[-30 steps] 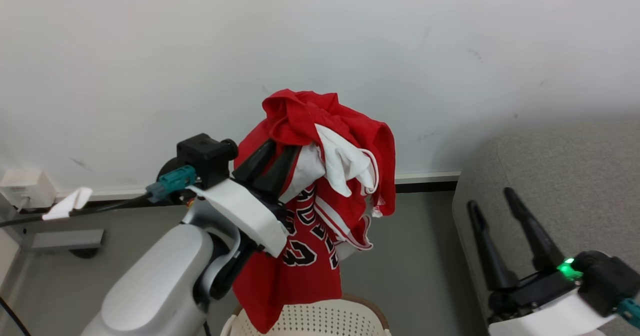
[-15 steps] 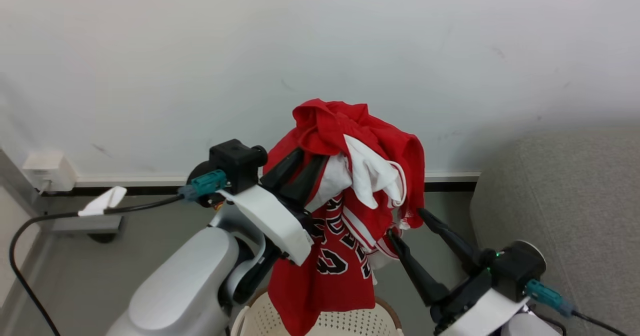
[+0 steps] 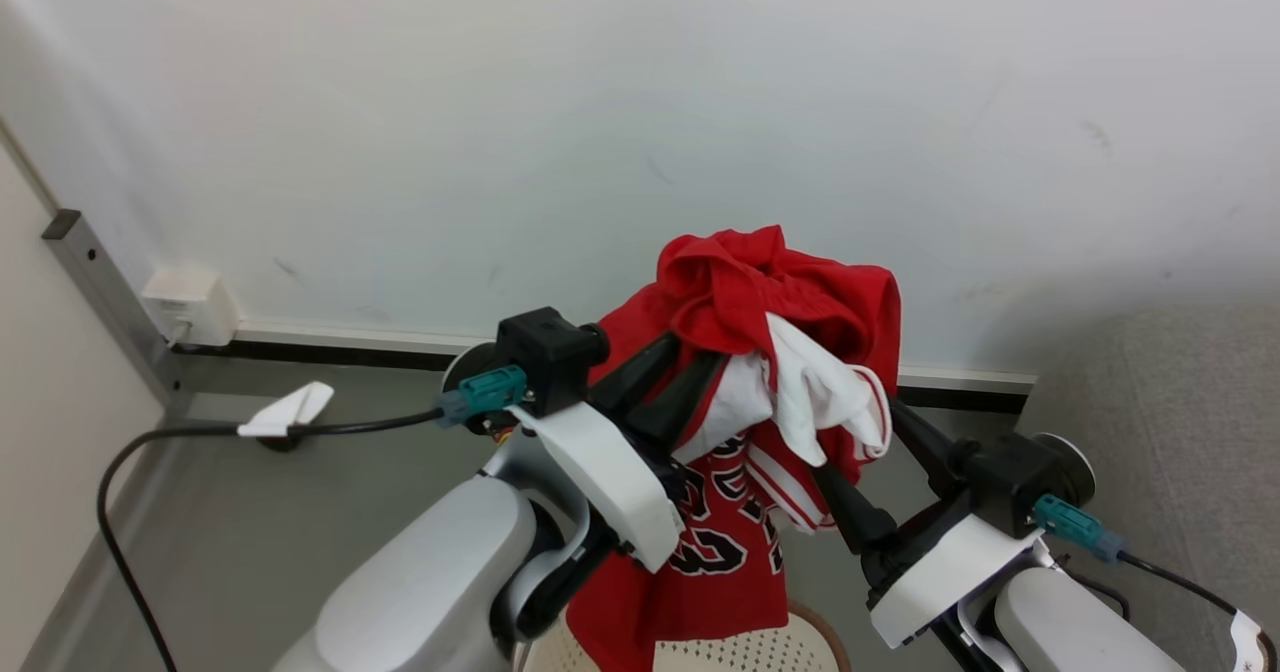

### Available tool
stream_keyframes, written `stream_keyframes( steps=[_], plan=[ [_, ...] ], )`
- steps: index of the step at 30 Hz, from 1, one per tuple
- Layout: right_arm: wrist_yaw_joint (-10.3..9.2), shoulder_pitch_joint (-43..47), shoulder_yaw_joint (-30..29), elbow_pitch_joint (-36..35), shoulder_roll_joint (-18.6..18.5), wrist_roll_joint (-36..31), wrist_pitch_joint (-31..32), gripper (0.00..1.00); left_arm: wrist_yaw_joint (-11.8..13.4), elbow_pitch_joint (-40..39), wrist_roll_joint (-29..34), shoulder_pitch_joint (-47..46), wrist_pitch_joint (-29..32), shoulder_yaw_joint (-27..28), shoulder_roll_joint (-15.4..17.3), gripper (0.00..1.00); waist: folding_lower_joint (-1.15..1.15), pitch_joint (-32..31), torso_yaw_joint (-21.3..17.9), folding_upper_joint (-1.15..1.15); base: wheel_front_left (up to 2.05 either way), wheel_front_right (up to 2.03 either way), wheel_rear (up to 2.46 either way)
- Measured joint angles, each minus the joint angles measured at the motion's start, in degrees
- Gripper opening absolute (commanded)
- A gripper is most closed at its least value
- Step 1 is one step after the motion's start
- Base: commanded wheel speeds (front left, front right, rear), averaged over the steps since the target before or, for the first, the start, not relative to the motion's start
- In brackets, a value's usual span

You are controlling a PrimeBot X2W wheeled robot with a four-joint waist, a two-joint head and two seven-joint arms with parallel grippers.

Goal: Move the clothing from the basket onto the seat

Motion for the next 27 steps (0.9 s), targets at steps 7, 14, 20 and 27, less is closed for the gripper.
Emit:
stream_keyframes(
  steps=[7, 14, 20, 27],
  plan=[
    [0.0, -2.63, 3.27, 3.13, 0.02, 1.14, 0.0, 1.0, -0.94, 0.41, 0.01, 0.03, 0.58, -2.04, -0.97, 0.0, 0.0, -0.26, 2.69, 0.0, 0.0, 0.0, 0.0],
    [0.0, -5.39, 7.17, 5.87, 0.6, 2.71, 0.01, 1.0, -1.65, 1.2, -0.05, 0.16, 0.93, -3.6, -1.98, 0.0, 0.0, -0.52, 5.14, 0.0, 0.0, 0.0, 0.0],
    [0.0, -6.9, 8.38, 8.09, 1.45, 3.68, 0.01, 1.0, -1.82, 1.79, -0.15, 0.18, 0.98, -4.16, -2.25, 0.0, 0.0, -0.73, 6.27, 0.0, 0.0, 0.0, 0.0],
    [0.0, -7.64, 9.81, 8.03, 1.23, 4.16, 0.01, 0.0, -1.6, 2.19, -0.33, 0.18, 0.93, -4.07, -1.97, 0.0, -0.01, -0.83, 6.06, 0.0, 0.0, 0.0, 0.0]
  ],
)
